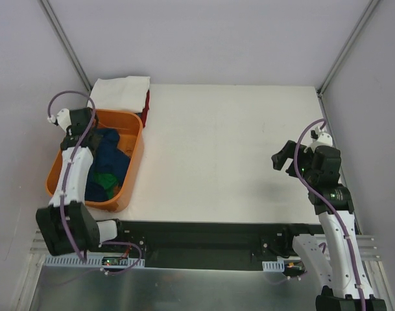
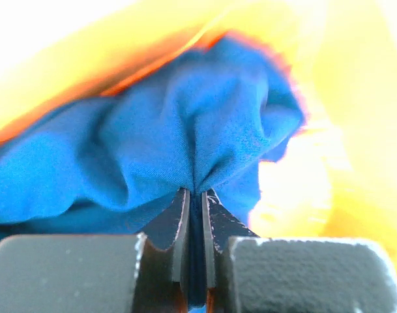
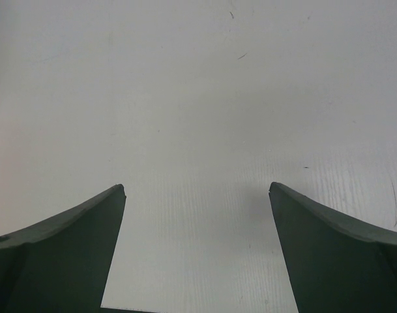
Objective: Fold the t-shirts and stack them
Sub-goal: Grab crumpled tshirt from bin with the left arm
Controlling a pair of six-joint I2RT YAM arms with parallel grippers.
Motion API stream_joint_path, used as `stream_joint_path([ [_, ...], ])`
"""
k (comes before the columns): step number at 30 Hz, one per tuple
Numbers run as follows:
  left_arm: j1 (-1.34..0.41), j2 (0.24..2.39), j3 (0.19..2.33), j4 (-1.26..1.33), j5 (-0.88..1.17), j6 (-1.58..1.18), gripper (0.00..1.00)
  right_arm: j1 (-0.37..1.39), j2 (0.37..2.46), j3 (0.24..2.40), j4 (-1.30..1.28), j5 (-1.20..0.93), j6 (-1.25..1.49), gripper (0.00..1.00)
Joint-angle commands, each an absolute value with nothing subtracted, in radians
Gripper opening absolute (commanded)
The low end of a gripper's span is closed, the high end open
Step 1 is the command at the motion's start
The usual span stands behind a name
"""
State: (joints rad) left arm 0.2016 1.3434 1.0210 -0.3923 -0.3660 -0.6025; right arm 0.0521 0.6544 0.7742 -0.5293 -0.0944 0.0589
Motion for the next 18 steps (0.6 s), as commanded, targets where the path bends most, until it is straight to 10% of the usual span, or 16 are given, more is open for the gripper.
stream_joint_path([
  [1,0.186,1.041,1.045,-0.345,-0.322,-0.66,0.0,0.051,0.638,0.816,-0.511,-0.114,0.052,0.97],
  [18,-0.305,1.058,1.564,-0.331,-0.002,-0.437,0.0,0.054,0.672,0.946,-0.426,-0.153,0.1,0.97],
])
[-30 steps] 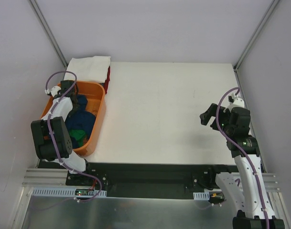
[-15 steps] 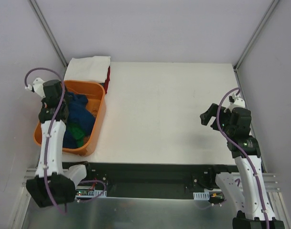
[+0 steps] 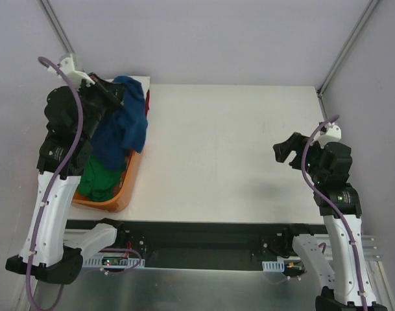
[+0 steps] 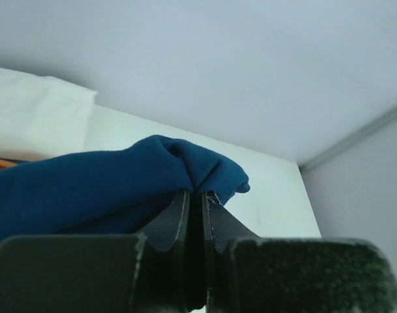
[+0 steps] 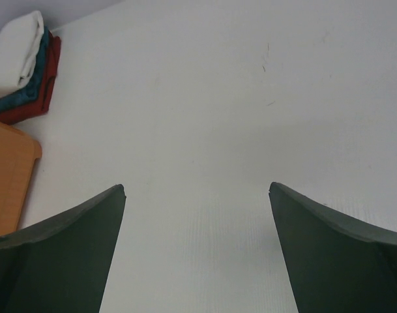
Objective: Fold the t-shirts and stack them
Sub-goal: Grab crumpled tshirt from bin with the left arm, then move the tshirt to the center of the board
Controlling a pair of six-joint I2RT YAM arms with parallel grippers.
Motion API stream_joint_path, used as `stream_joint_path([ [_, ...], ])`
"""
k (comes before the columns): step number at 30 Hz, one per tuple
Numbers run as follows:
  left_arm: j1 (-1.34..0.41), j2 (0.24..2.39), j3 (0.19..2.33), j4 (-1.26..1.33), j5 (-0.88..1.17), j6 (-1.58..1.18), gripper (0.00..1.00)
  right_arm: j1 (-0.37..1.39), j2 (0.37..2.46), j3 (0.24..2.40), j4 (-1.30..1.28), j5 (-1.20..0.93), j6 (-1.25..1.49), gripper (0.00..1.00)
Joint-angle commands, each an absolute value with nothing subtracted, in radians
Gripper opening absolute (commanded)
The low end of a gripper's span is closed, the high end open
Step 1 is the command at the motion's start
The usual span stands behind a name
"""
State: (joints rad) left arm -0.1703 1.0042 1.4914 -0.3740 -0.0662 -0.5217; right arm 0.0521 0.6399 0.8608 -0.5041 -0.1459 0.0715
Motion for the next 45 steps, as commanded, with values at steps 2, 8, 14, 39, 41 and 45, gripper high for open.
stream_joint_path([
  [2,-0.368,1.087,1.591,-0.331,0.031,-0.411,0.0,0.058,0.706,0.94,-0.428,-0.17,0.112,0.97],
  [8,-0.645,1.23,1.747,-0.333,0.113,-0.27,0.0,0.118,0.758,0.873,-0.454,-0.071,0.112,0.97],
  [14,-0.799,1.382,1.975,-0.334,0.205,-0.213,0.0,0.195,0.741,0.839,-0.468,0.026,0.095,0.97],
  [39,-0.664,1.365,1.183,-0.334,-0.094,-0.451,0.99,0.239,0.689,0.85,-0.517,0.184,0.086,0.97],
  [41,-0.66,1.329,1.107,-0.334,-0.094,-0.472,0.99,0.238,0.696,0.848,-0.512,0.183,0.091,0.97],
  [45,-0.679,1.282,0.999,-0.327,-0.023,-0.554,0.99,0.238,0.721,0.845,-0.511,0.184,0.098,0.97],
])
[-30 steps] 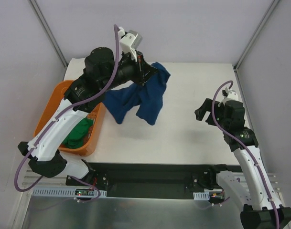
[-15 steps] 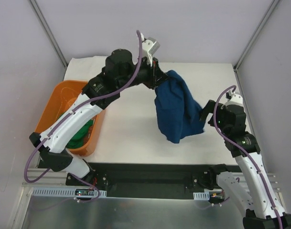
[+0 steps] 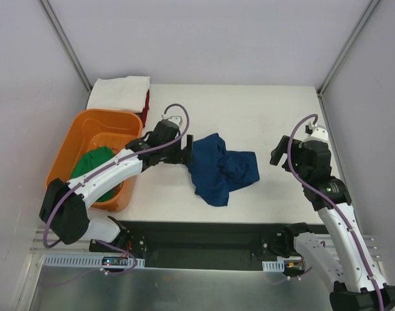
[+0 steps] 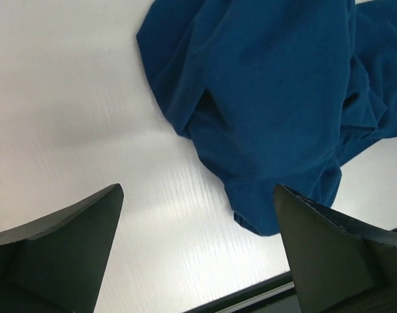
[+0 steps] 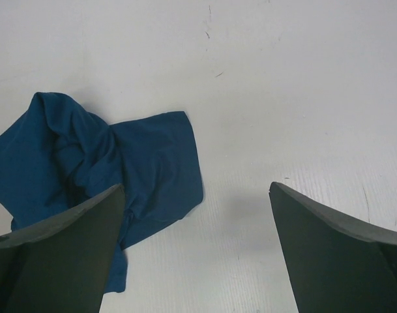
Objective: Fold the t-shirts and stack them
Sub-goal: Move the tshirt to the center of the board
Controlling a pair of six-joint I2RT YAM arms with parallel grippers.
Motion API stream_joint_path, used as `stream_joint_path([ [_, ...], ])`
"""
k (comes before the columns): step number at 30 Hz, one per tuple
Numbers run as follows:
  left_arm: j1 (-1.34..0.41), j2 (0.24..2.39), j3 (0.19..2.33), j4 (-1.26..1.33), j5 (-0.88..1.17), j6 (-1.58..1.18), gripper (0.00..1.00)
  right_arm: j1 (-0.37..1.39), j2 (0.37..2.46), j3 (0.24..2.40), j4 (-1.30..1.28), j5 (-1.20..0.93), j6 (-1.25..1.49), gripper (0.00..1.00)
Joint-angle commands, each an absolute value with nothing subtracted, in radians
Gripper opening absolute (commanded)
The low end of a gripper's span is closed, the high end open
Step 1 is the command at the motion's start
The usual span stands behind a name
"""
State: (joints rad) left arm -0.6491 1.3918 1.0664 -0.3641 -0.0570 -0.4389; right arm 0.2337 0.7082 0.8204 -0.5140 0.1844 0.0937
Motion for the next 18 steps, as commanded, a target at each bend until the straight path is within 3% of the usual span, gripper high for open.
stream_joint_path([
  [1,-0.696,1.278,0.98,-0.324,-0.02,-0.567,1.0,0.238,0.726,0.842,-0.511,0.186,0.103,0.97],
  [10,-1.043,1.265,0.884,-0.281,-0.13,-0.768,0.97,0.239,0.752,0.824,-0.518,0.219,0.106,0.97],
  [18,-1.207,1.598,1.115,-0.242,-0.108,-0.813,0.98,0.238,0.729,0.822,-0.528,0.21,0.095,0.97],
])
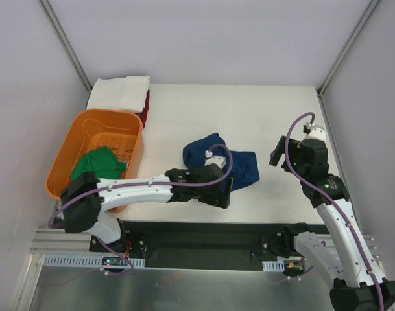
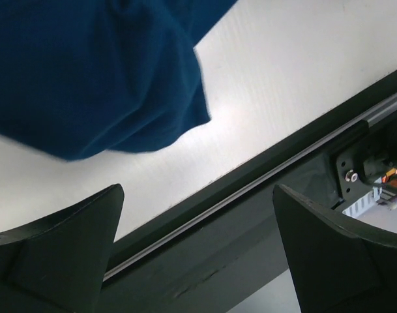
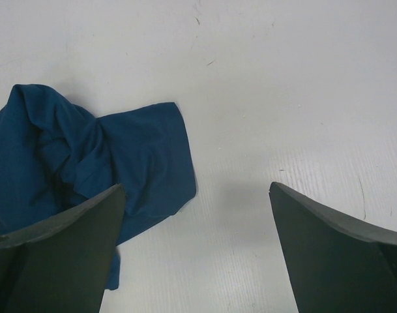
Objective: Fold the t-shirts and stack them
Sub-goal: Move the tshirt to the center of the board, then flatten out the tshirt
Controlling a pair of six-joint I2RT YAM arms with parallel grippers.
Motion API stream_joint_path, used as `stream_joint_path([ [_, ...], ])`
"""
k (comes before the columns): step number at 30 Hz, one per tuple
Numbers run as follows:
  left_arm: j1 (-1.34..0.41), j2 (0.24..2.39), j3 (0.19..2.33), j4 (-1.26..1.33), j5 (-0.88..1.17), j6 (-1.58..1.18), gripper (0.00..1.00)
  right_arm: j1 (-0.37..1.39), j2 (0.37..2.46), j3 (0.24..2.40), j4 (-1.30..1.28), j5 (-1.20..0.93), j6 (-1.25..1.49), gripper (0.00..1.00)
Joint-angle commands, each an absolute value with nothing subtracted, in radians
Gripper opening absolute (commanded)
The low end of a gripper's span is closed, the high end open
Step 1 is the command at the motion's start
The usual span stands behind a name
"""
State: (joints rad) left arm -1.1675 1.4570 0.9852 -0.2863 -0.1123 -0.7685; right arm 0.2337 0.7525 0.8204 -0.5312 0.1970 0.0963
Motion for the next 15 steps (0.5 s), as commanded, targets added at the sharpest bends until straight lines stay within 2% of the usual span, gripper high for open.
stream_joint_path([
  [1,-1.213,1.633,1.141,-0.244,-0.101,-0.807,0.98,0.238,0.727,0.821,-0.529,0.21,0.095,0.97],
  [4,-1.218,1.738,1.204,-0.244,-0.094,-0.808,0.97,0.238,0.716,0.815,-0.534,0.218,0.092,0.97],
  [6,-1.219,1.784,1.223,-0.245,-0.092,-0.818,0.92,0.238,0.709,0.813,-0.537,0.229,0.091,0.97],
  [15,-1.238,1.881,1.249,-0.287,-0.164,-0.845,0.6,0.238,0.713,0.813,-0.538,0.232,0.092,0.97],
])
